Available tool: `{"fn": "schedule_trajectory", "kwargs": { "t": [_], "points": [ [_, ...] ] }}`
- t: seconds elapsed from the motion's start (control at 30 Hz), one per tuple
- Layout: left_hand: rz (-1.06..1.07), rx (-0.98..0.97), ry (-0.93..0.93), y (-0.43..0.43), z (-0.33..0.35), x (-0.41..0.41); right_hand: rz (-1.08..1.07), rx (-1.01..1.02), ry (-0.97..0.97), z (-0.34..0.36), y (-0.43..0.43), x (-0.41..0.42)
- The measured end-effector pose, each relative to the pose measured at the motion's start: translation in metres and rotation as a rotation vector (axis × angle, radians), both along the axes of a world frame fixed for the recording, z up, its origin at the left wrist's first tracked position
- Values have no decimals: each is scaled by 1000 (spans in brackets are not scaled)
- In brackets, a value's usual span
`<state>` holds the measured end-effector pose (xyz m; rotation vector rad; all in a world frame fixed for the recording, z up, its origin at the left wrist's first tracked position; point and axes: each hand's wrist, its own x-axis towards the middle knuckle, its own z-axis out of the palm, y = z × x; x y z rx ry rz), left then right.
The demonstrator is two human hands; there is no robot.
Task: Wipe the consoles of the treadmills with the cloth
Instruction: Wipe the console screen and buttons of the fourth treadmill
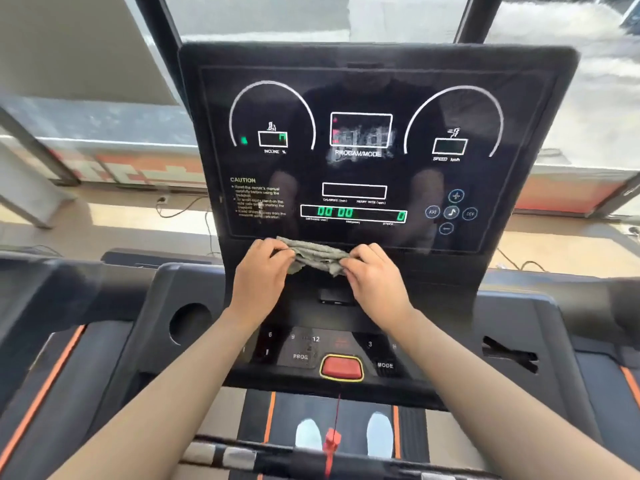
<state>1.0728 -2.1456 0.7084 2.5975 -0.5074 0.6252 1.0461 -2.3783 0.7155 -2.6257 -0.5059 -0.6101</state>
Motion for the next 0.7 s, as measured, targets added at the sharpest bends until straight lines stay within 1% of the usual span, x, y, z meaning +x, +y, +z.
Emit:
{"fn": "schedule_trajectory", "kwargs": {
  "t": [0.13,0.2,0.3,0.33,0.4,0.47,0.53,0.6,0.7],
  "points": [
    [78,-20,49,28,6,-5,88,51,47,8,32,9],
    [124,-100,97,41,11,-11,91,140,80,13,49,7],
    [167,-281,208,60,15,-27,108,300,145,14,70,-4],
    [164,-316,239,66,13,-31,115,344,167,12,75,-9],
    [163,-328,277,75,4,-40,118,385,210,1,84,-17],
    [162,-298,327,81,-12,-46,111,338,262,-14,92,-23],
    [132,-242,406,83,-28,-54,120,206,325,-32,101,-28],
    [105,-198,447,84,-41,-62,183,111,360,-47,106,-31],
    [91,-219,455,87,-50,-70,285,2,344,-61,112,-33]
  ]
}}
